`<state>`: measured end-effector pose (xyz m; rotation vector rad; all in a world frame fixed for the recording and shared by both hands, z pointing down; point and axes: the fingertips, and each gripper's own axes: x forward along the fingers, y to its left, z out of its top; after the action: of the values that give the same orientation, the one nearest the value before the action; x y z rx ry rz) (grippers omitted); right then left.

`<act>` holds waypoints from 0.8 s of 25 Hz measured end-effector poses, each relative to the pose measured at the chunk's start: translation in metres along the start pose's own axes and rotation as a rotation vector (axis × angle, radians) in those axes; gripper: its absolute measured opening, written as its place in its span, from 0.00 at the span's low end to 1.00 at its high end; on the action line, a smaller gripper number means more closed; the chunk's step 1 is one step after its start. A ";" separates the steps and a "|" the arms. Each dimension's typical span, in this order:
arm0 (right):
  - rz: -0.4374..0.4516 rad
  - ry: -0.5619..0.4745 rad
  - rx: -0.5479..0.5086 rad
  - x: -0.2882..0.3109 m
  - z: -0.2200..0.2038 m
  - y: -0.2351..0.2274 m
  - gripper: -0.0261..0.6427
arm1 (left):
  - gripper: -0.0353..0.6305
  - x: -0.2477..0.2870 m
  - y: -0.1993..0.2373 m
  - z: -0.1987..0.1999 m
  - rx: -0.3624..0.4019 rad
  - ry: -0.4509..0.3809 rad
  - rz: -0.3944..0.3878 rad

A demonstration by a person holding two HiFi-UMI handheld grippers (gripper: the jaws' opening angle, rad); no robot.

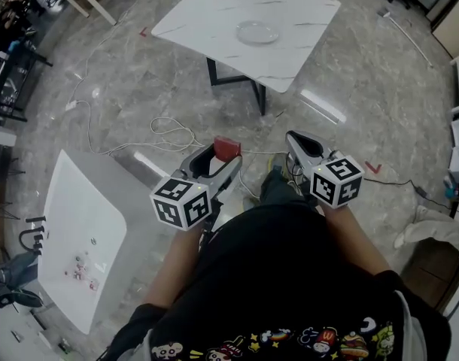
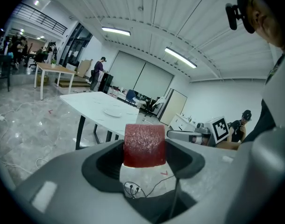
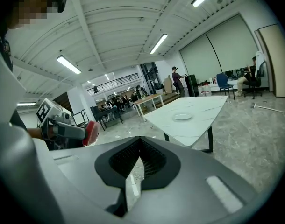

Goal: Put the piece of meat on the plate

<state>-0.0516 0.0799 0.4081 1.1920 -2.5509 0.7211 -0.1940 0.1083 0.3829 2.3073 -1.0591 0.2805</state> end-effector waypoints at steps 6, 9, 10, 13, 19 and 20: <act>0.047 0.011 0.023 0.042 0.032 -0.057 0.08 | 0.64 0.070 0.019 0.038 0.008 0.051 0.023; 0.069 0.026 0.027 0.063 0.051 -0.092 0.08 | 0.64 0.115 0.028 0.061 0.010 0.073 0.028; 0.077 0.030 0.032 0.070 0.057 -0.102 0.08 | 0.64 0.128 0.031 0.068 0.007 0.079 0.031; 0.100 0.039 0.035 0.084 0.070 -0.127 0.08 | 0.64 0.163 0.040 0.082 -0.002 0.101 0.041; 0.122 0.045 0.074 0.101 0.083 -0.182 0.08 | 0.64 0.221 0.052 0.102 -0.005 0.137 0.070; 0.124 0.044 0.075 0.102 0.085 -0.189 0.08 | 0.64 0.228 0.053 0.105 -0.002 0.141 0.075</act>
<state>0.0284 -0.1347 0.4401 1.0349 -2.6004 0.8673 -0.0870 -0.1229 0.4138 2.2130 -1.0754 0.4643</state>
